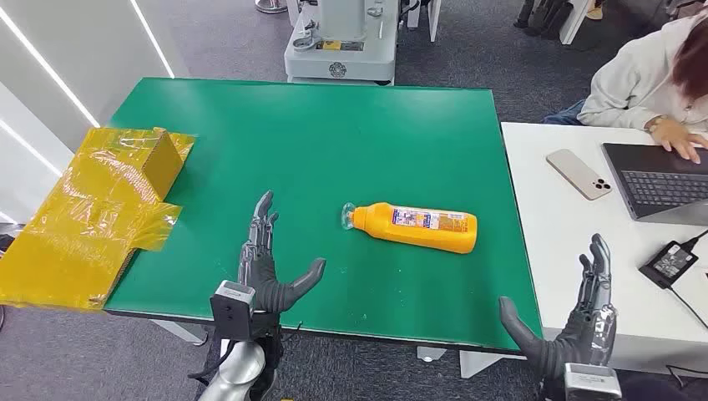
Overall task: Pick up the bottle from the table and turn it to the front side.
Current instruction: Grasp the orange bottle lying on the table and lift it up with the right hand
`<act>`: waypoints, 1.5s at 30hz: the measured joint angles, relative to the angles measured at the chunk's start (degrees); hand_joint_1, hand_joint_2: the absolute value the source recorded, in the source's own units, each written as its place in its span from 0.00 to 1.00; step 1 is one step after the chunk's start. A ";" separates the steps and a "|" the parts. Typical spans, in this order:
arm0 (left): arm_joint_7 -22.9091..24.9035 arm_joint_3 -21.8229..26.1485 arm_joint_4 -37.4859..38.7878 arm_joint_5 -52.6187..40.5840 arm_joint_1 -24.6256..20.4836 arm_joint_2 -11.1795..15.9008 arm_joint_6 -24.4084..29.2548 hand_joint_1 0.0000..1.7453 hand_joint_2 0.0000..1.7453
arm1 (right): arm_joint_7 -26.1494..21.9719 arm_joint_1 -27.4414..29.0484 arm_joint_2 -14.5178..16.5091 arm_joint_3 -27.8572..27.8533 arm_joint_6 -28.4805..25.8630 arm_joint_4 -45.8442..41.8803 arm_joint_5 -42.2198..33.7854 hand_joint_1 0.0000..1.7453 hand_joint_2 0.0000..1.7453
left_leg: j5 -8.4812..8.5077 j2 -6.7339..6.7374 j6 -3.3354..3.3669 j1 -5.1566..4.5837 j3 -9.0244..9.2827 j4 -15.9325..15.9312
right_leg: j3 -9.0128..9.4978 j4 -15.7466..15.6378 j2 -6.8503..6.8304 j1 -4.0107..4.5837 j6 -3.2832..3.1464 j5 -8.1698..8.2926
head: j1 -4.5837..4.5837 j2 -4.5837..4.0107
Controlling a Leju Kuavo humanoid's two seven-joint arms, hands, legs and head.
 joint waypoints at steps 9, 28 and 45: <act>-0.19 -0.01 0.02 0.11 -0.14 0.00 -0.25 0.00 1.00 | 0.11 -0.05 -0.08 -0.01 -0.83 0.00 2.07 0.00 1.00 | 0.00 0.00 0.00 0.00 0.00 0.00 | 0.00 0.00 0.00 0.00 0.00 0.00 | 0.00 0.00; -0.38 -3.89 3.16 -0.59 -4.47 -1.61 -3.08 0.00 1.00 | 10.86 -15.35 -6.07 1.96 -10.14 12.66 27.17 0.00 1.00 | 0.01 0.02 0.01 0.00 0.04 0.04 | 0.04 0.00 0.03 0.00 0.00 0.02 | 0.00 0.00; -2.81 -7.62 12.09 1.55 -10.23 -2.66 -4.14 0.00 1.00 | 14.54 -36.08 -9.49 2.02 -5.28 38.30 22.19 0.00 1.00 | 0.02 0.02 0.01 0.00 0.04 0.09 | 0.05 0.01 0.04 0.00 0.00 0.05 | 0.00 0.00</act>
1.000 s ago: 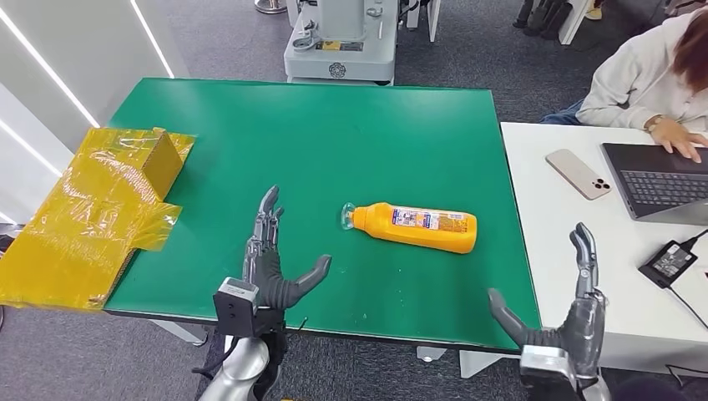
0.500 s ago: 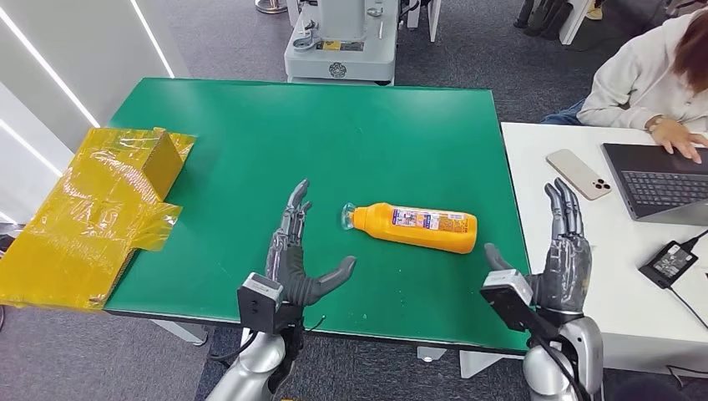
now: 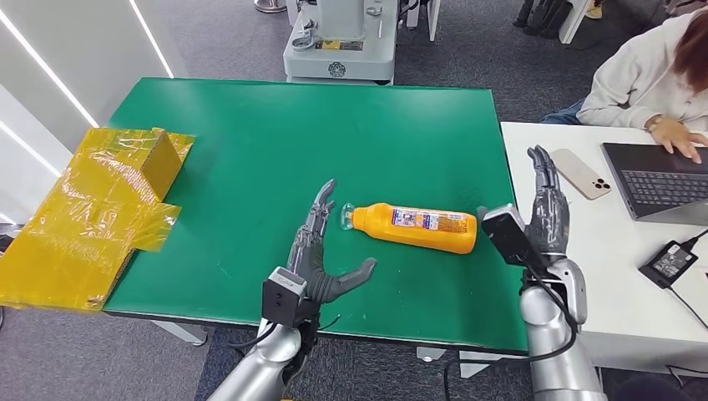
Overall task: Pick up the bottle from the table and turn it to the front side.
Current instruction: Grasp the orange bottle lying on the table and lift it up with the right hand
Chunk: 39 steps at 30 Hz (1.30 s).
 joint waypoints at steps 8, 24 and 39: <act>-0.55 -0.86 4.11 0.83 -3.73 -0.09 -0.85 0.00 1.00 | 2.56 -14.02 -0.32 4.15 8.34 19.08 5.91 0.00 1.00 | 0.05 -0.05 -0.01 0.01 -0.01 0.02 | 0.01 0.02 -0.04 0.00 -0.02 0.06 | -0.01 0.00; -0.31 -2.27 7.86 2.42 -6.34 -0.18 0.22 0.00 1.00 | 7.48 -24.64 1.49 15.67 17.98 35.50 11.24 0.00 1.00 | 0.04 -0.08 -0.01 0.00 -0.03 0.04 | 0.00 0.03 -0.05 0.01 -0.01 0.04 | 0.00 0.00; 0.90 -2.50 9.38 4.50 -6.68 -0.63 0.36 0.00 1.00 | 14.97 -26.58 1.94 21.68 26.68 39.00 14.41 0.00 1.00 | 0.04 -0.08 -0.01 0.01 -0.03 0.04 | 0.00 0.03 -0.04 0.01 -0.01 0.04 | 0.00 0.00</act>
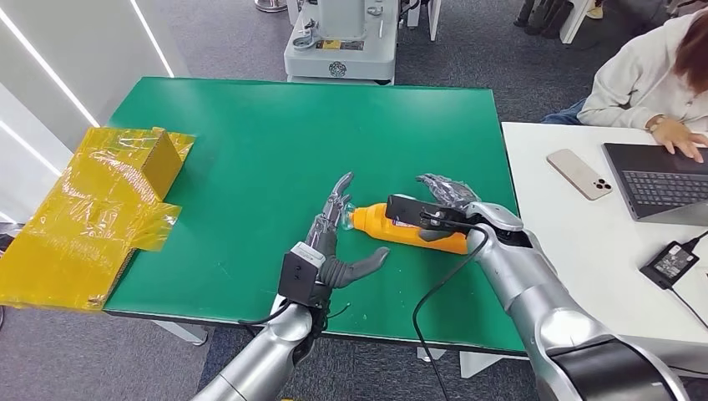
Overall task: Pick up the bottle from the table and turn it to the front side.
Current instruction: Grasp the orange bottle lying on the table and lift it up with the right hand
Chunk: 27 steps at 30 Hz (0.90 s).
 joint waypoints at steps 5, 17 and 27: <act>0.34 -0.01 0.47 0.97 0.15 0.02 1.07 0.00 1.00 | 1.22 0.24 0.26 1.80 0.50 1.06 0.77 0.00 1.00 | 0.00 0.01 0.00 0.00 0.00 0.00 | 0.00 0.00 0.00 0.00 0.00 0.00 | -0.01 0.00; 0.33 0.27 1.01 2.33 1.31 0.46 0.85 0.00 1.00 | 1.66 2.18 0.82 4.69 1.41 2.84 1.27 0.00 1.00 | 0.00 0.00 0.00 0.00 -0.01 0.00 | 0.00 0.00 0.00 0.00 0.00 0.00 | 0.00 0.00; 0.35 0.30 1.61 2.50 1.36 0.62 0.50 0.00 1.00 | 1.71 3.24 0.78 5.54 1.39 2.99 1.33 0.00 1.00 | 0.00 0.01 0.00 0.00 0.03 0.00 | 0.01 0.00 0.01 0.00 0.00 0.00 | 0.00 0.00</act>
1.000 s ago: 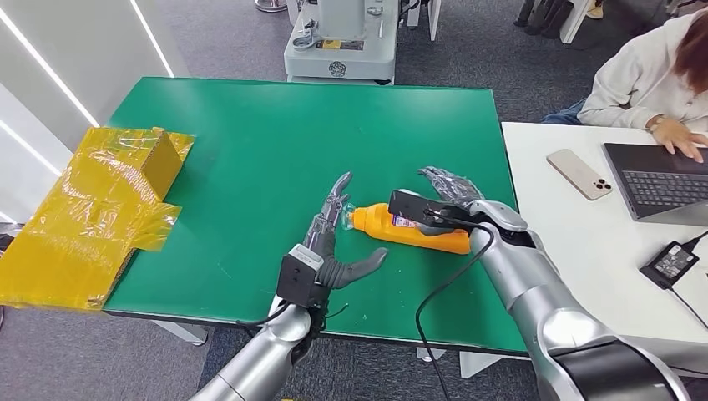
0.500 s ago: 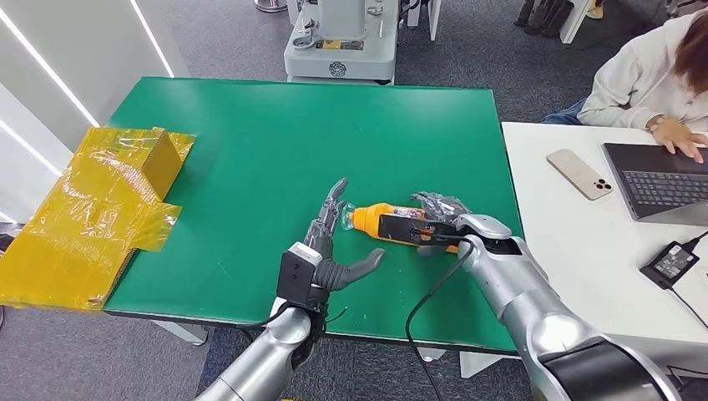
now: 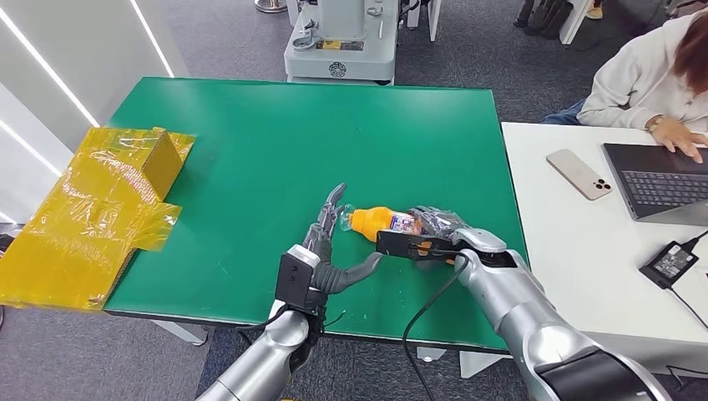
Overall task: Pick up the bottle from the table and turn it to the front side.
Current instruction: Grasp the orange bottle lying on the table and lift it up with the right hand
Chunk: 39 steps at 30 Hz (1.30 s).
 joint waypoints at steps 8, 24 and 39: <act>-0.01 0.00 0.71 0.27 -0.02 -0.02 -0.57 0.00 1.00 | 0.44 0.17 -0.42 0.70 0.09 -0.02 0.11 0.00 1.00 | 0.00 0.00 0.00 0.00 0.01 0.01 | 0.01 0.00 0.00 0.00 0.00 0.00 | 0.00 0.00; 0.34 0.00 0.81 0.38 -0.02 -0.07 -0.31 0.00 1.00 | 2.84 0.02 -1.14 1.85 0.97 -0.10 0.38 0.81 1.00 | 0.00 0.00 0.00 0.00 0.05 0.02 | 0.08 -0.01 -0.01 0.00 0.00 0.00 | 0.00 0.00; 0.34 0.00 1.36 0.53 -0.02 -0.09 -0.42 0.00 1.00 | 2.91 0.36 -1.49 1.97 -0.05 -0.36 -0.50 0.98 1.00 | 0.00 0.04 0.00 0.00 0.12 0.02 | 0.09 -0.01 0.04 0.00 0.00 0.00 | 0.00 0.00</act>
